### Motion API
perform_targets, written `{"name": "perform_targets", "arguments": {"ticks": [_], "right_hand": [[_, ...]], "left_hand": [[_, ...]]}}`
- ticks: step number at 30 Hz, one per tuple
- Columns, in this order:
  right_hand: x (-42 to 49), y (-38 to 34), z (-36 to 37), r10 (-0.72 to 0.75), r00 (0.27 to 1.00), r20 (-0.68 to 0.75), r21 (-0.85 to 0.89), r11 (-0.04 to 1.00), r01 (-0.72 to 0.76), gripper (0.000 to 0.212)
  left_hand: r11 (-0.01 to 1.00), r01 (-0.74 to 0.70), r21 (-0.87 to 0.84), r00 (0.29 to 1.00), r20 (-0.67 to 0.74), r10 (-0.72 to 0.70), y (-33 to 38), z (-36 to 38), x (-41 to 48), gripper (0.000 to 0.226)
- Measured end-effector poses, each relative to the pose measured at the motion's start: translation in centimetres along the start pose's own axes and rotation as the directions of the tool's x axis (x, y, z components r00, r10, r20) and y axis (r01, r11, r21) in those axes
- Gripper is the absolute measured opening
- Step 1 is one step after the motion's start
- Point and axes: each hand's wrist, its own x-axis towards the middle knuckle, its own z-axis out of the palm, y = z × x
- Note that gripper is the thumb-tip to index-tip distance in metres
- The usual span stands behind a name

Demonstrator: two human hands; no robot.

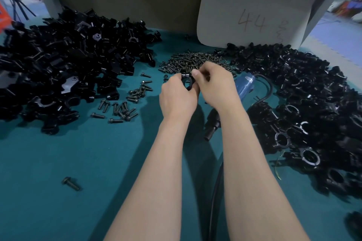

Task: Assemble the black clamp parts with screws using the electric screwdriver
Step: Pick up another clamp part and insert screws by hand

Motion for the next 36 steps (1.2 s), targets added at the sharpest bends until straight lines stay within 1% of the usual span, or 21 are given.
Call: {"name": "perform_targets", "arguments": {"ticks": [2,4,5,6,7,8,9,11,13,14,16,18,21,24,25,27,29,31,32,34,36], "right_hand": [[-0.1,0.0,0.1,-0.006,1.000,-0.002,-0.015,1.000,0.006,0.024],[-0.2,0.2,0.3,0.018,1.000,-0.011,0.021,1.000,-0.018,0.031],[-0.2,0.4,0.3,0.047,0.998,-0.034,0.038,0.998,-0.046,0.034],[-0.2,0.7,0.2,0.086,0.994,-0.061,0.017,0.996,-0.085,0.034],[0.0,1.0,0.1,0.136,0.987,-0.085,-0.045,0.989,-0.140,0.030],[0.1,1.5,-0.1,0.204,0.975,-0.092,-0.138,0.967,-0.216,0.022],[0.2,1.9,-0.3,0.286,0.956,-0.067,-0.239,0.926,-0.293,0.016],[0.1,2.3,0.0,0.421,0.905,0.055,-0.402,0.840,-0.366,0.025],[-0.2,2.1,0.7,0.463,0.878,0.122,-0.466,0.808,-0.362,0.038],[-0.3,2.0,1.1,0.460,0.880,0.120,-0.477,0.804,-0.355,0.041],[-0.3,1.9,1.5,0.449,0.889,0.088,-0.473,0.805,-0.359,0.042],[-0.3,2.1,1.7,0.437,0.898,0.051,-0.467,0.805,-0.366,0.042],[-0.5,2.1,1.9,0.426,0.905,0.010,-0.449,0.811,-0.377,0.034],[-0.3,1.9,1.0,0.380,0.924,-0.028,-0.335,0.868,-0.367,0.024],[-0.2,1.7,0.4,0.340,0.939,-0.047,-0.249,0.907,-0.340,0.021],[0.1,0.8,-0.8,0.216,0.974,-0.064,-0.003,0.976,-0.217,0.016],[0.0,-0.3,-1.6,0.116,0.992,-0.059,0.259,0.961,-0.097,0.014],[-0.3,-1.1,-1.7,0.073,0.997,-0.009,0.420,0.905,-0.062,0.013],[-0.4,-1.3,-1.6,0.058,0.998,0.020,0.436,0.898,-0.061,0.014],[-0.4,-1.2,-1.3,0.058,0.996,0.068,0.396,0.915,-0.080,0.016],[-0.4,-1.0,-1.3,0.077,0.993,0.095,0.336,0.936,-0.104,0.015]], "left_hand": [[1.000,-0.009,-0.001,1.000,-0.002,0.009,0.0,-0.1,0.1,0.021],[0.999,0.009,-0.035,1.000,0.006,-0.009,-0.1,-0.1,0.2,0.018],[0.995,0.040,-0.091,0.999,0.015,-0.038,-0.2,-0.1,0.2,0.016],[0.975,0.092,-0.201,0.996,0.036,-0.087,-0.3,-0.1,0.3,0.014],[0.920,0.164,-0.357,0.986,0.071,-0.148,-0.4,-0.1,0.4,0.011],[0.818,0.244,-0.521,0.970,0.119,-0.213,-0.4,-0.3,0.5,0.010],[0.683,0.314,-0.660,0.948,0.178,-0.264,-0.5,-0.4,0.7,0.010],[0.417,0.405,-0.814,0.906,0.295,-0.304,-0.6,-0.9,1.1,0.008],[0.188,0.461,-0.867,0.869,0.398,-0.294,-0.6,-1.4,1.3,0.006],[0.110,0.485,-0.868,0.852,0.440,-0.283,-0.7,-1.6,1.4,0.007],[0.029,0.526,-0.850,0.824,0.500,-0.265,-0.7,-1.9,1.3,0.010],[-0.005,0.550,-0.835,0.810,0.535,-0.241,-0.8,-2.2,1.2,0.011],[-0.034,0.573,-0.819,0.797,0.567,-0.211,-0.8,-2.3,1.1,0.013],[-0.006,0.590,-0.807,0.793,0.581,-0.184,-0.8,-2.1,1.1,0.017],[0.004,0.593,-0.805,0.794,0.583,-0.173,-0.8,-2.1,1.1,0.016],[0.009,0.598,-0.802,0.793,0.589,-0.157,-0.8,-2.0,1.2,0.016],[-0.018,0.591,-0.807,0.794,0.585,-0.162,-0.7,-2.0,1.2,0.016],[-0.037,0.564,-0.825,0.809,0.561,-0.175,-0.6,-1.9,1.2,0.014],[-0.044,0.548,-0.835,0.818,0.547,-0.177,-0.6,-1.9,1.3,0.015],[-0.057,0.521,-0.852,0.835,0.522,-0.174,-0.6,-2.0,1.4,0.019],[-0.025,0.504,-0.864,0.848,0.500,-0.176,-0.7,-1.9,1.5,0.020]]}}
